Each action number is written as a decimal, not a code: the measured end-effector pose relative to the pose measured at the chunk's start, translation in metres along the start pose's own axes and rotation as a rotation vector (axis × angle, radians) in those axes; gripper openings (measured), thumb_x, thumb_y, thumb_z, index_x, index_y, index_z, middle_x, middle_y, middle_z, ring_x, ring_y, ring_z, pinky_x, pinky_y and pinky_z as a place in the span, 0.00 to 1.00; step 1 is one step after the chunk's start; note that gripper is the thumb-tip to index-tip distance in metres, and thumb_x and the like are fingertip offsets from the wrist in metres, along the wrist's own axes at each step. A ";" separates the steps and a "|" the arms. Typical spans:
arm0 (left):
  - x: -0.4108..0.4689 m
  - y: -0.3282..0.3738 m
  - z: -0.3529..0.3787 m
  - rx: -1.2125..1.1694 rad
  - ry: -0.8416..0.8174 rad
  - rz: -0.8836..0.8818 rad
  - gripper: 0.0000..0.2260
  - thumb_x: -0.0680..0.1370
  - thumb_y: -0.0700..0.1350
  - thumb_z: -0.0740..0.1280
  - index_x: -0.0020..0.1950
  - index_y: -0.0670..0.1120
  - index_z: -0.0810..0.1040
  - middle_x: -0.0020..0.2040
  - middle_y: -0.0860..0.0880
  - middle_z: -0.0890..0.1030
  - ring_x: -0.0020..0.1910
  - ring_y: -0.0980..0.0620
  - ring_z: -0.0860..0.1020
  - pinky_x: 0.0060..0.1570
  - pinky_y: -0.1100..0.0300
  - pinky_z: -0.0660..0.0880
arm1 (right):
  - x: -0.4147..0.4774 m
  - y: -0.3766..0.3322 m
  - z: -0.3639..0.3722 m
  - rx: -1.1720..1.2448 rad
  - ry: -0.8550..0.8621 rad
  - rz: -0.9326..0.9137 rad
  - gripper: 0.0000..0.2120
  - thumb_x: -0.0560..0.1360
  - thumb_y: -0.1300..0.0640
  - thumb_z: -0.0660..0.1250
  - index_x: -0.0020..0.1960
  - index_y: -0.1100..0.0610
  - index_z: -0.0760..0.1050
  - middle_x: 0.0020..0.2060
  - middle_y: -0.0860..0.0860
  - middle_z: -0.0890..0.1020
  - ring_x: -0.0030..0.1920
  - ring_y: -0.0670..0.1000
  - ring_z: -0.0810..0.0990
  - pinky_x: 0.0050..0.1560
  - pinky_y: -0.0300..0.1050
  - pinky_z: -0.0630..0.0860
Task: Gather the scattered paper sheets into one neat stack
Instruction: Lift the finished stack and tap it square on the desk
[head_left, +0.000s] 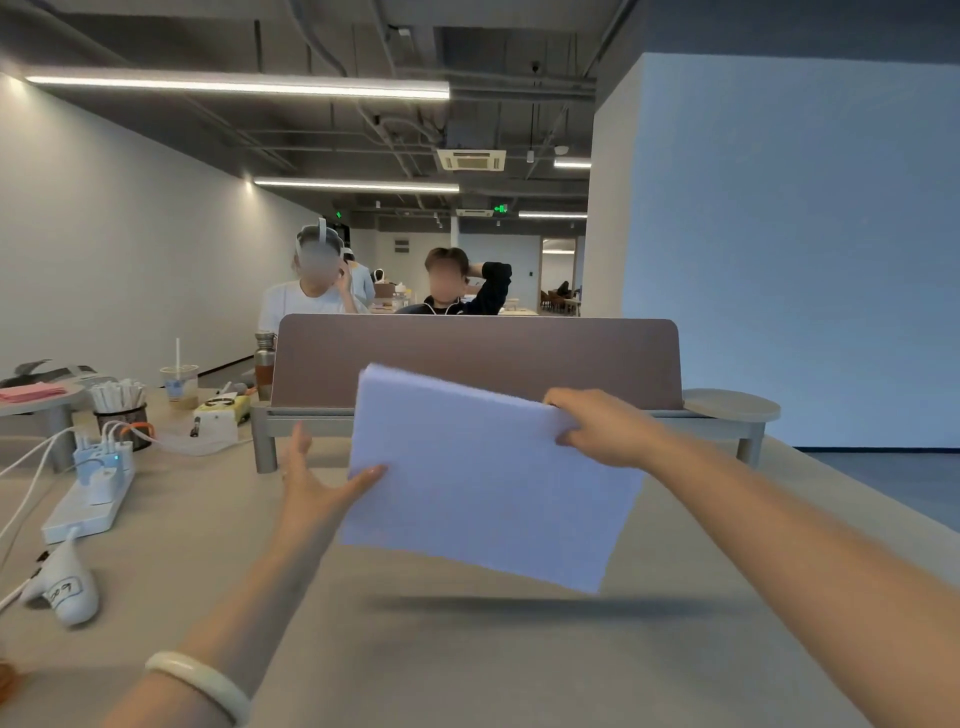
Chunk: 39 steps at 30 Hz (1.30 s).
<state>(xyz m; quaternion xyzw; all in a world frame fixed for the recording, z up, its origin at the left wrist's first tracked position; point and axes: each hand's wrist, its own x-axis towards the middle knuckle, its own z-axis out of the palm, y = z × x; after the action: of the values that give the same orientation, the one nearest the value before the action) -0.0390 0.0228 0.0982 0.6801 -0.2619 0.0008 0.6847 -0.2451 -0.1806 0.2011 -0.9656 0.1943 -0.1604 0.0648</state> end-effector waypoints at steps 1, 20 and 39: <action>-0.002 -0.002 -0.001 0.015 -0.099 -0.007 0.38 0.66 0.45 0.78 0.71 0.52 0.64 0.69 0.50 0.70 0.68 0.50 0.70 0.59 0.55 0.74 | 0.004 -0.007 -0.001 -0.084 -0.051 -0.015 0.07 0.76 0.62 0.62 0.54 0.55 0.70 0.52 0.53 0.75 0.52 0.56 0.73 0.44 0.45 0.66; -0.028 -0.057 0.018 -0.163 -0.277 -0.173 0.20 0.70 0.44 0.75 0.60 0.50 0.73 0.52 0.50 0.83 0.48 0.49 0.83 0.42 0.55 0.79 | -0.075 0.073 0.112 1.070 0.018 0.401 0.28 0.61 0.51 0.75 0.60 0.54 0.75 0.52 0.49 0.84 0.52 0.50 0.84 0.53 0.47 0.80; -0.047 -0.048 0.023 -0.251 -0.356 0.008 0.13 0.69 0.46 0.68 0.53 0.53 0.77 0.48 0.55 0.85 0.46 0.56 0.83 0.41 0.61 0.81 | -0.067 0.065 0.175 1.130 0.236 0.494 0.20 0.67 0.60 0.74 0.58 0.57 0.75 0.54 0.56 0.83 0.52 0.57 0.82 0.58 0.56 0.77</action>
<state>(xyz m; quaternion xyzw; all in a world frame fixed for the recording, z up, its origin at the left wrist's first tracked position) -0.0705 0.0139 0.0354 0.5778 -0.3795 -0.1492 0.7070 -0.2681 -0.2027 0.0050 -0.6845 0.3026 -0.3244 0.5785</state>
